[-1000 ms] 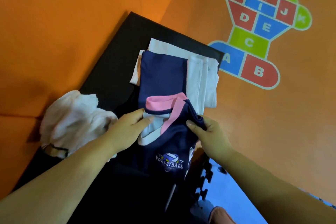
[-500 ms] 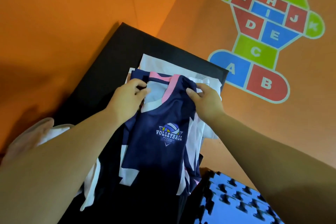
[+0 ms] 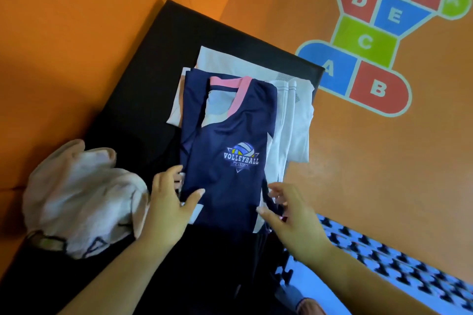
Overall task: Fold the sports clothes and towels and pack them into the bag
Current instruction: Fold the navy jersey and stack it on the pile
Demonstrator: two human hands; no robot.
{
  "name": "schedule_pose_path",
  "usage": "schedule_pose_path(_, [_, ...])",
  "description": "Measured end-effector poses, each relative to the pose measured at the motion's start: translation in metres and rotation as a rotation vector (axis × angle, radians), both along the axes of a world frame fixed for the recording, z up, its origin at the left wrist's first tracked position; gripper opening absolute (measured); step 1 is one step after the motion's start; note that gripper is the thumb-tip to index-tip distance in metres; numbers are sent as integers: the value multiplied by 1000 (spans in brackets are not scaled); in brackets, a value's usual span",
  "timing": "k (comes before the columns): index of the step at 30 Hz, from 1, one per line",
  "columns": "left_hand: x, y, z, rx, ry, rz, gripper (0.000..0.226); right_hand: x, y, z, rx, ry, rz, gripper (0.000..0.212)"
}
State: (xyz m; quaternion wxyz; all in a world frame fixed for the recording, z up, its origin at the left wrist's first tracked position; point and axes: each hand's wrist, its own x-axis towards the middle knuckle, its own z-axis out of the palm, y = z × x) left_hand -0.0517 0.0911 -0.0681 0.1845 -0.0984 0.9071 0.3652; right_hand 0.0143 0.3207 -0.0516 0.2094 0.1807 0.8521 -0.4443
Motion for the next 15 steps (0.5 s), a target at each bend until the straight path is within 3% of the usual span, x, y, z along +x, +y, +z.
schedule_pose_path(2, [15, -7, -6, 20, -76, 31, 52, 18, -6, -2, -11, -78, 44, 61])
schedule_pose_path(5, [29, -9, -8, 56, -187, 78, 32, 29, -11, -5, 19, -165, 83, 66])
schedule_pose_path(7, [31, -9, -6, -36, -174, 16, 17, 27, -14, -7, 82, -191, 128, 56])
schedule_pose_path(11, [27, -14, -4, -197, -172, -81, 26, 19, -21, -12, 155, -164, 147, 26])
schedule_pose_path(15, [28, -22, 7, -54, -171, -72, 18, 19, -25, -3, 71, -8, 61, 21])
